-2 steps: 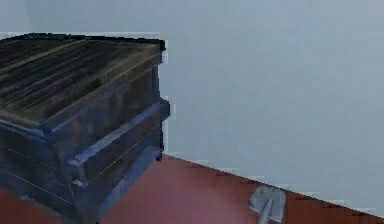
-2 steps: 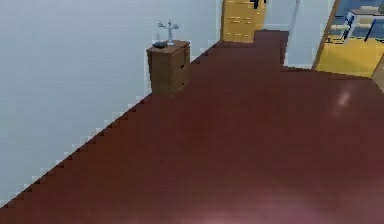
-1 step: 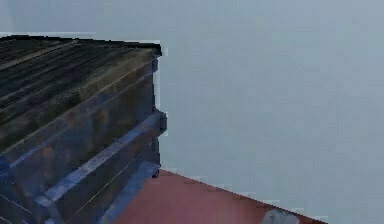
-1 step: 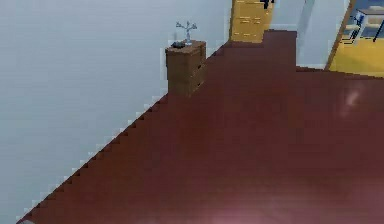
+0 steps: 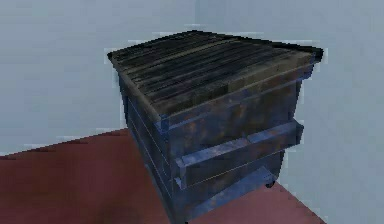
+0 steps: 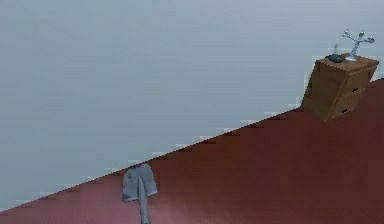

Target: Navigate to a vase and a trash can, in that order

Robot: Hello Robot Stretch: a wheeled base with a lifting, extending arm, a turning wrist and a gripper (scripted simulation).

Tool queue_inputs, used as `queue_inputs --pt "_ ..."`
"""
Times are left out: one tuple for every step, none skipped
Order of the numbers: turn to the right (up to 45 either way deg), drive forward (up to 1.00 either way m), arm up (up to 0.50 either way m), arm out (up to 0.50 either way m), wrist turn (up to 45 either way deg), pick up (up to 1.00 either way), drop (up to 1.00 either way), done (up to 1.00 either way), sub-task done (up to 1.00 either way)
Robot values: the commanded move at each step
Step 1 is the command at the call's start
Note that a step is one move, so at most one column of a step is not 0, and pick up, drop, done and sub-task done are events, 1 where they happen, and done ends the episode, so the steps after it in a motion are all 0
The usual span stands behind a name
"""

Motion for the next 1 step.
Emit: queue_inputs --pt "0.0 0.00 0.00 0.00 0.0 0.00 0.00 1.00 0.00"
